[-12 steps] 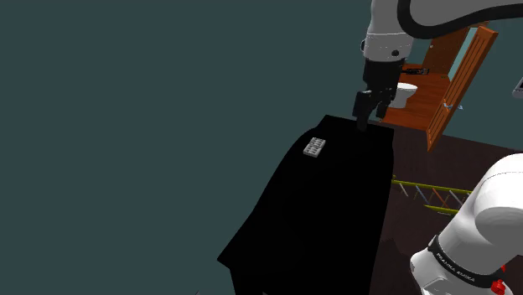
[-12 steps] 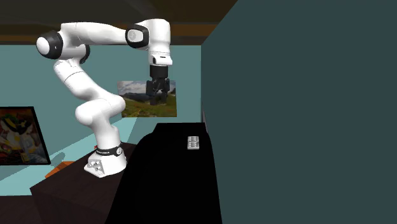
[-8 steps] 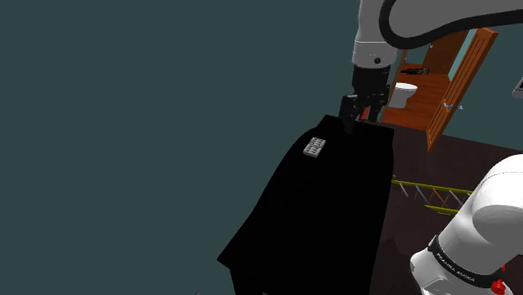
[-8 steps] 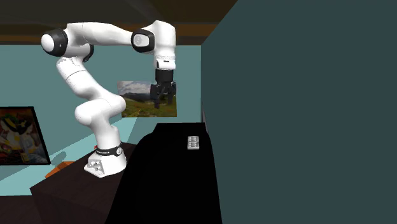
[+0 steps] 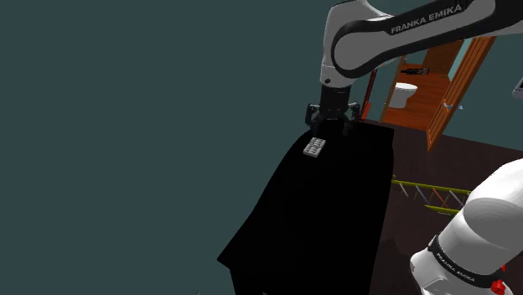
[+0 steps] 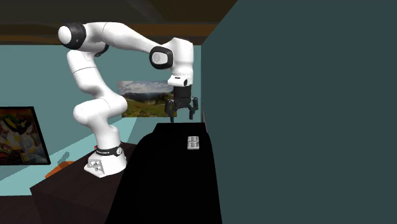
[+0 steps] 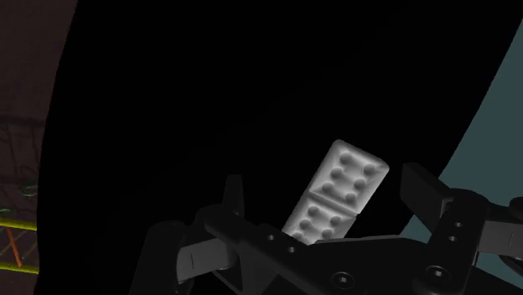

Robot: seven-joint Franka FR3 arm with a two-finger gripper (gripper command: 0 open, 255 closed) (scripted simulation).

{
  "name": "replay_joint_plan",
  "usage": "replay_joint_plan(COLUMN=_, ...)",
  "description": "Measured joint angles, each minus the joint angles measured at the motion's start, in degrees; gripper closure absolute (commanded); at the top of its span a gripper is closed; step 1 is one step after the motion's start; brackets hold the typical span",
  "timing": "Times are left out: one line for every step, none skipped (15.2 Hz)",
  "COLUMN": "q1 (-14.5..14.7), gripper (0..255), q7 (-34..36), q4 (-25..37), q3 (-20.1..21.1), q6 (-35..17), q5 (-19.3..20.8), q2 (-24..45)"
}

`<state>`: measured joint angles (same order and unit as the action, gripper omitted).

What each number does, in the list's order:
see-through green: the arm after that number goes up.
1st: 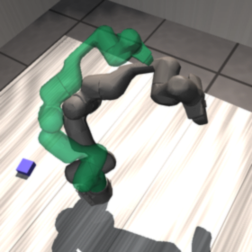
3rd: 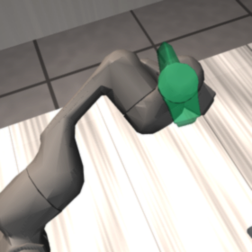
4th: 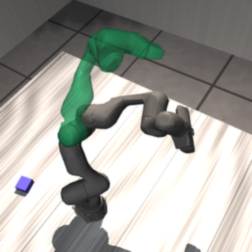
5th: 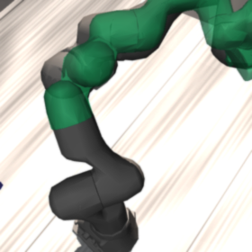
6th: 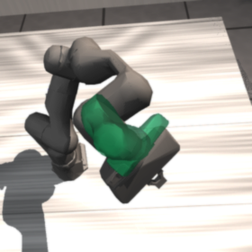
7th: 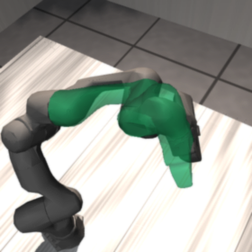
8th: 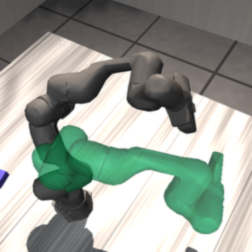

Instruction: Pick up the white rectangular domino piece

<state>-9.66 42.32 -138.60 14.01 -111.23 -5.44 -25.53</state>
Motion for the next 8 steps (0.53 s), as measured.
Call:
replay_joint_plan(q1=-1.06, gripper=0, q7=3.61, q4=0.57, q3=0.60, q6=-1.31, q5=0.01, q2=1.61)
replay_joint_plan(q1=-2.10, gripper=0, q7=7.16, q4=0.89, q3=1.12, q6=-2.67, q5=0.07, q2=3.04)
replay_joint_plan(q1=-3.22, gripper=0, q7=10.70, q4=1.20, q3=1.61, q6=-4.50, q5=0.31, q2=4.95)
replay_joint_plan(q1=-4.23, gripper=0, q7=14.51, q4=2.22, q3=2.25, q6=-5.92, q5=0.59, q2=7.11)
replay_joint_plan(q1=-5.22, gripper=0, q7=18.51, q4=3.50, q3=2.91, q6=-7.43, q5=1.06, q2=9.66)
replay_joint_plan(q1=-5.96, gripper=0, q7=21.07, q4=3.83, q3=3.00, q6=-8.40, q5=1.35, q2=10.82)
replay_joint_plan(q1=-6.34, gripper=0, q7=22.57, q4=3.83, q3=3.15, q6=-9.59, q5=1.61, q2=11.94)
replay_joint_plan(q1=-6.55, gripper=0, q7=23.23, q4=3.58, q3=3.16, q6=-10.32, q5=1.71, q2=12.39)
